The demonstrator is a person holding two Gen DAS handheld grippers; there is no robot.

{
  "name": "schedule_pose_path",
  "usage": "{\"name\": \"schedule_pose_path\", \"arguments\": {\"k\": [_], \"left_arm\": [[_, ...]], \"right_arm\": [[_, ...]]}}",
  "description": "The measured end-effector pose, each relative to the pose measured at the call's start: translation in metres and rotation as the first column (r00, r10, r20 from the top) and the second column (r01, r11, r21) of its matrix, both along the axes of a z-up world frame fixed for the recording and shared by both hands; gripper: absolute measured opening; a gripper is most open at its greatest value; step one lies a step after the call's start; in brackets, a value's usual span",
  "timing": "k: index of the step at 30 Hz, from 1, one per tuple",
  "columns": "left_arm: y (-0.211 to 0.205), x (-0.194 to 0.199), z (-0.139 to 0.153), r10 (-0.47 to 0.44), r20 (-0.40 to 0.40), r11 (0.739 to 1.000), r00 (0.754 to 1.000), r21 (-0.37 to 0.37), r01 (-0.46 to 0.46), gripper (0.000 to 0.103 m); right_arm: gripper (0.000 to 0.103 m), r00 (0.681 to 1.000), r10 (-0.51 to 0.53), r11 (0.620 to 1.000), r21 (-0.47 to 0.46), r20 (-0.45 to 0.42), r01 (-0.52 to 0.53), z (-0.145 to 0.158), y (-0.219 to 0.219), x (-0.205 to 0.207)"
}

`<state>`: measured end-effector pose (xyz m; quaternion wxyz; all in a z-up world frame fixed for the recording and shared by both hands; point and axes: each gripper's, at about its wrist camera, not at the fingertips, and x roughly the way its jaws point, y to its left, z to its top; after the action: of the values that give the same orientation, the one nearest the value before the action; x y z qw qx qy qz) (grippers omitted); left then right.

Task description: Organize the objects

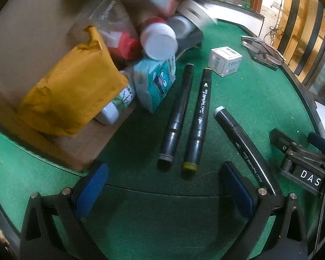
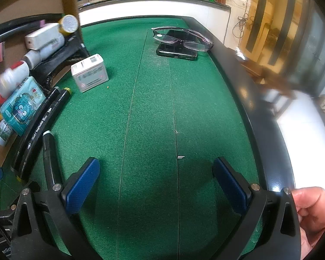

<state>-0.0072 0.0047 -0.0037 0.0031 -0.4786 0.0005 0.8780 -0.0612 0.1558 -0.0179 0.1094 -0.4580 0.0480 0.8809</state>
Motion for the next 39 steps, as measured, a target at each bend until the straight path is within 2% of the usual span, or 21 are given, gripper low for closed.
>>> {"name": "schedule_pose_path", "arguments": {"k": [8, 11, 16, 20, 39], "left_arm": [[-0.003, 0.011, 0.003, 0.000, -0.022, 1.000, 1.000, 0.012, 0.001, 0.102], [-0.004, 0.009, 0.001, -0.001, 0.037, 1.000, 0.999, -0.027, 0.002, 0.102], [-0.006, 0.009, 0.000, -0.001, 0.031, 1.000, 1.000, -0.021, 0.002, 0.102], [-0.008, 0.014, 0.001, -0.002, -0.005, 1.000, 1.000, 0.003, 0.002, 0.102], [-0.008, 0.013, 0.002, -0.010, -0.008, 1.000, 1.000, -0.002, 0.010, 0.102]], "right_arm": [[0.103, 1.000, 0.000, 1.000, 0.000, 0.000, 0.000, 0.000, 0.000, 0.000], [0.103, 1.000, 0.000, 1.000, 0.000, 0.000, 0.000, 0.000, 0.000, 0.002], [0.103, 1.000, 0.000, 1.000, 0.000, 0.000, 0.000, 0.000, -0.001, 0.004], [0.103, 1.000, 0.000, 1.000, 0.000, 0.000, 0.000, 0.000, -0.001, 0.005], [0.103, 1.000, 0.000, 1.000, 0.000, 0.000, 0.000, 0.000, -0.003, 0.004]]}}
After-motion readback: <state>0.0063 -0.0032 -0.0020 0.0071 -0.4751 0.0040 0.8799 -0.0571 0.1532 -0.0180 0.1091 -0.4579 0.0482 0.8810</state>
